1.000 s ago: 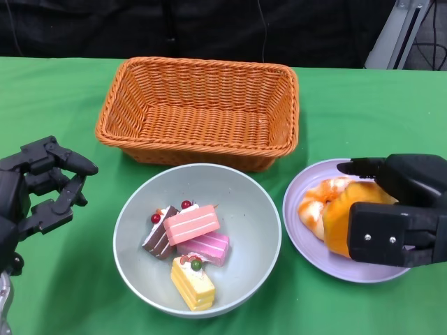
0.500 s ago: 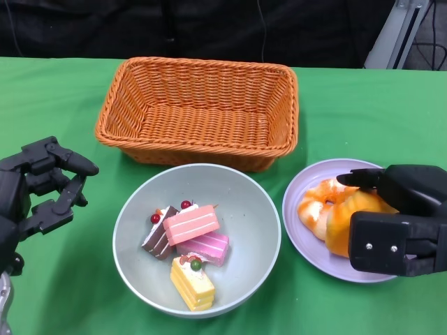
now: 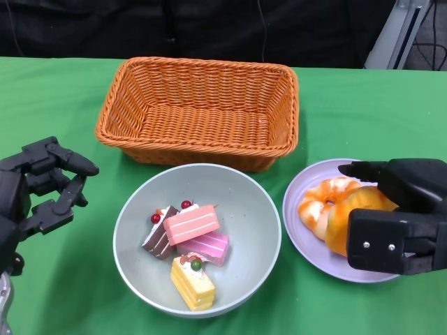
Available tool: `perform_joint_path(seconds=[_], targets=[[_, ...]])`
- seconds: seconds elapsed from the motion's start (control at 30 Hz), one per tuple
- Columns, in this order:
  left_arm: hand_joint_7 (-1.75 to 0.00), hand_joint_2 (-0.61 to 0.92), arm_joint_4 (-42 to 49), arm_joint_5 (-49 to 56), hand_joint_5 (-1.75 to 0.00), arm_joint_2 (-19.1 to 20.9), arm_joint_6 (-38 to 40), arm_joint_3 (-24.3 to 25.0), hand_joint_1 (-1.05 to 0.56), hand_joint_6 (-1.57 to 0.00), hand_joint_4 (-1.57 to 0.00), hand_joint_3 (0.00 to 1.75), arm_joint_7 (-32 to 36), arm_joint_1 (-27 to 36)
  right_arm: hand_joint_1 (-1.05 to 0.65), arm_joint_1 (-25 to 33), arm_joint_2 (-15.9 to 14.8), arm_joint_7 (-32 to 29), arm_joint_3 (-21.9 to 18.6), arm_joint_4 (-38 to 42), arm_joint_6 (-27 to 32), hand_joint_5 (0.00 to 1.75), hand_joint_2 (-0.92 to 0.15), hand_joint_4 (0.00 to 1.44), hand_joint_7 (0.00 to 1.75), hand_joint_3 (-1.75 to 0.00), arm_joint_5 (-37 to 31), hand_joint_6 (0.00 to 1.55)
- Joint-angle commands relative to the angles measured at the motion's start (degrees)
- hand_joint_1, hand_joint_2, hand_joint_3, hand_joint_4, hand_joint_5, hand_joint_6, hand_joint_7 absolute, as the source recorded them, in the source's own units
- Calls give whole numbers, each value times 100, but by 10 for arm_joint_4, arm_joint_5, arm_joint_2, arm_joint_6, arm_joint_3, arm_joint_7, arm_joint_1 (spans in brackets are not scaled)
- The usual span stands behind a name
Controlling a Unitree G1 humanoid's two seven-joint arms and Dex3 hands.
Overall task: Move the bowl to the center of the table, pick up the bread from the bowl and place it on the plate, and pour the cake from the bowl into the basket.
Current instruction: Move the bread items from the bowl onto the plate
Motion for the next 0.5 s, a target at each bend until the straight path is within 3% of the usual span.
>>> perform_joint_path(seconds=[0.03,0.1,0.2,0.5], targets=[[-110,73,0,-5,-151,7,1,3,-7,-84,-81,74,-1,2,-70,2,-10,-9,-12,2,-5,7,-92,51,4,-12,1,41],[-109,73,0,-6,-151,7,0,3,-6,-84,-81,74,-1,2,-64,3,-10,-12,-12,4,-8,9,-92,61,6,-10,3,49],[-109,73,-1,1,-151,8,-3,2,-7,-84,-81,73,4,3,-44,3,-9,-20,-12,11,-14,10,-92,87,6,-3,3,69],[-110,73,-3,2,-150,7,0,2,-5,-84,-81,74,4,4,-29,-5,-5,-22,-4,35,-18,9,-87,108,5,0,0,88]])
